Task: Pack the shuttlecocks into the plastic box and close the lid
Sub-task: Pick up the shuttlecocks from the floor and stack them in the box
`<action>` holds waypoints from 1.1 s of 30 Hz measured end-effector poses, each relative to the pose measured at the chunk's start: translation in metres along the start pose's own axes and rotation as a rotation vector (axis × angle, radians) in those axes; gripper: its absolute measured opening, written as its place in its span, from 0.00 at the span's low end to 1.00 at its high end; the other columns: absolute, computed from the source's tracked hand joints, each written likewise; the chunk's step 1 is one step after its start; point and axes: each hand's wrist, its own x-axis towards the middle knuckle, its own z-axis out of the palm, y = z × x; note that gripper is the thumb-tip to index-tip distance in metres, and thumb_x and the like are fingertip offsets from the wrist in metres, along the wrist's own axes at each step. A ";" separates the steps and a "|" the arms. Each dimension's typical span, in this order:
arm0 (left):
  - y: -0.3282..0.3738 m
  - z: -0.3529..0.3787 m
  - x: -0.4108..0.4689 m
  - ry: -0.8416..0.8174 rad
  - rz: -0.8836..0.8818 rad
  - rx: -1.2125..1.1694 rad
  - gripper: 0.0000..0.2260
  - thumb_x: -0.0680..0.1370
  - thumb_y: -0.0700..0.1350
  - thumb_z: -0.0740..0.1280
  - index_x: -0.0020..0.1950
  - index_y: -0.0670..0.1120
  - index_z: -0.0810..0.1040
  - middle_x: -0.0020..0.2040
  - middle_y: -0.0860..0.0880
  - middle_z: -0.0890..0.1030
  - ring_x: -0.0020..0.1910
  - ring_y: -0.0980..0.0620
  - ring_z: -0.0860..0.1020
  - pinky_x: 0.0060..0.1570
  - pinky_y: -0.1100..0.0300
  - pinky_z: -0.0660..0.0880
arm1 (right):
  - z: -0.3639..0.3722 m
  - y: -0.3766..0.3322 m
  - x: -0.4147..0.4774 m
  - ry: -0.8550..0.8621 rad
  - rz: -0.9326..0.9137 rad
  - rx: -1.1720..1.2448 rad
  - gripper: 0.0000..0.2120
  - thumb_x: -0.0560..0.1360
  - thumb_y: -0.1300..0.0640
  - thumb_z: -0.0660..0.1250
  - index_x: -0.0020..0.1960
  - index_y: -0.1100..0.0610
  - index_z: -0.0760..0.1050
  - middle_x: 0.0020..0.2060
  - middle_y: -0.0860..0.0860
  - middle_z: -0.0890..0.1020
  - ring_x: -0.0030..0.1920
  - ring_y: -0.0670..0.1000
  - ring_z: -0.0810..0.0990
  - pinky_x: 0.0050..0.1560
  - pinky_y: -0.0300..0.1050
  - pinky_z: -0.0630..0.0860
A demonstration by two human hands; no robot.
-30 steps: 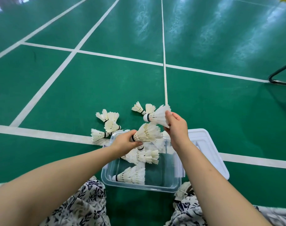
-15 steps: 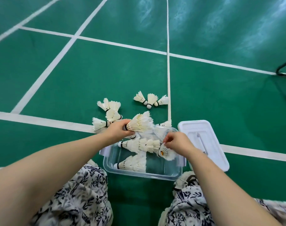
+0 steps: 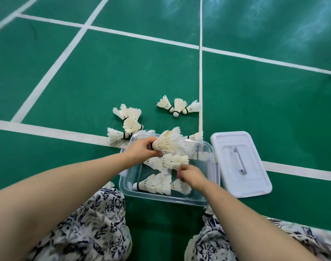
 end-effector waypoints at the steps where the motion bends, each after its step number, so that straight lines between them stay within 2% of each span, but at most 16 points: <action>1: 0.000 0.001 0.001 -0.001 -0.011 -0.015 0.13 0.73 0.46 0.71 0.57 0.51 0.78 0.48 0.53 0.80 0.49 0.53 0.76 0.45 0.62 0.71 | 0.004 0.002 0.001 0.001 0.021 0.054 0.10 0.71 0.62 0.63 0.32 0.52 0.73 0.34 0.51 0.76 0.39 0.52 0.74 0.46 0.49 0.75; 3: -0.001 0.003 0.002 -0.009 -0.030 -0.031 0.14 0.73 0.46 0.72 0.58 0.51 0.78 0.50 0.51 0.81 0.51 0.51 0.77 0.52 0.57 0.72 | 0.010 0.005 0.000 -0.010 0.007 0.057 0.08 0.71 0.61 0.65 0.35 0.54 0.69 0.32 0.49 0.74 0.35 0.50 0.71 0.38 0.44 0.71; 5: -0.003 0.004 0.003 -0.011 -0.043 -0.031 0.15 0.73 0.46 0.72 0.58 0.51 0.78 0.50 0.51 0.81 0.51 0.51 0.77 0.55 0.56 0.73 | 0.012 0.006 0.000 -0.002 -0.014 0.048 0.10 0.70 0.65 0.65 0.36 0.54 0.67 0.32 0.49 0.73 0.34 0.48 0.70 0.33 0.39 0.68; 9: -0.004 0.006 0.003 -0.021 -0.045 -0.046 0.14 0.73 0.46 0.72 0.58 0.51 0.78 0.49 0.51 0.81 0.51 0.49 0.78 0.58 0.53 0.74 | 0.008 0.005 0.007 0.075 0.033 0.139 0.15 0.69 0.72 0.59 0.36 0.52 0.68 0.34 0.49 0.73 0.38 0.51 0.71 0.37 0.42 0.69; 14: -0.003 0.006 0.004 -0.017 -0.049 -0.054 0.15 0.73 0.45 0.72 0.59 0.51 0.78 0.48 0.52 0.81 0.49 0.51 0.76 0.56 0.55 0.73 | 0.008 0.002 0.013 0.063 0.088 0.289 0.15 0.69 0.73 0.59 0.35 0.53 0.69 0.35 0.51 0.74 0.36 0.50 0.71 0.37 0.42 0.68; 18: -0.004 0.007 0.002 -0.017 -0.050 -0.073 0.15 0.72 0.44 0.72 0.58 0.51 0.78 0.48 0.52 0.81 0.49 0.52 0.77 0.55 0.57 0.73 | 0.022 -0.003 0.010 -0.053 0.036 0.125 0.17 0.69 0.74 0.55 0.33 0.53 0.68 0.35 0.52 0.74 0.37 0.50 0.72 0.36 0.40 0.68; 22: -0.004 0.008 0.002 -0.022 -0.053 -0.054 0.15 0.72 0.46 0.72 0.58 0.52 0.78 0.51 0.50 0.82 0.52 0.49 0.78 0.58 0.53 0.74 | 0.032 0.002 0.006 -0.088 -0.002 -0.049 0.17 0.70 0.71 0.53 0.34 0.50 0.66 0.42 0.53 0.76 0.44 0.52 0.72 0.46 0.41 0.69; 24: -0.004 0.008 0.002 -0.022 -0.052 -0.061 0.15 0.72 0.46 0.72 0.58 0.52 0.78 0.50 0.51 0.82 0.51 0.50 0.78 0.56 0.55 0.74 | 0.029 0.003 0.004 -0.079 0.005 -0.045 0.15 0.70 0.71 0.54 0.35 0.52 0.67 0.39 0.52 0.75 0.43 0.52 0.71 0.45 0.43 0.69; 26: -0.002 0.007 0.001 -0.024 -0.043 -0.060 0.14 0.72 0.45 0.72 0.57 0.52 0.79 0.48 0.52 0.81 0.47 0.52 0.76 0.49 0.59 0.73 | 0.020 -0.005 0.002 -0.061 0.008 -0.044 0.10 0.71 0.69 0.57 0.39 0.54 0.68 0.35 0.50 0.73 0.41 0.53 0.71 0.42 0.43 0.69; 30: 0.003 0.004 -0.002 -0.028 -0.020 -0.023 0.12 0.73 0.45 0.71 0.56 0.52 0.79 0.45 0.54 0.80 0.44 0.55 0.74 0.39 0.68 0.68 | -0.015 -0.034 -0.006 0.087 -0.002 -0.068 0.07 0.72 0.65 0.59 0.45 0.55 0.71 0.37 0.50 0.76 0.43 0.53 0.75 0.44 0.45 0.74; 33: 0.008 0.003 -0.005 -0.018 -0.007 0.023 0.13 0.73 0.46 0.71 0.57 0.52 0.78 0.44 0.54 0.79 0.42 0.56 0.73 0.36 0.68 0.65 | -0.043 -0.052 -0.016 0.347 -0.093 0.193 0.10 0.71 0.65 0.59 0.40 0.51 0.71 0.42 0.52 0.79 0.45 0.55 0.77 0.46 0.47 0.74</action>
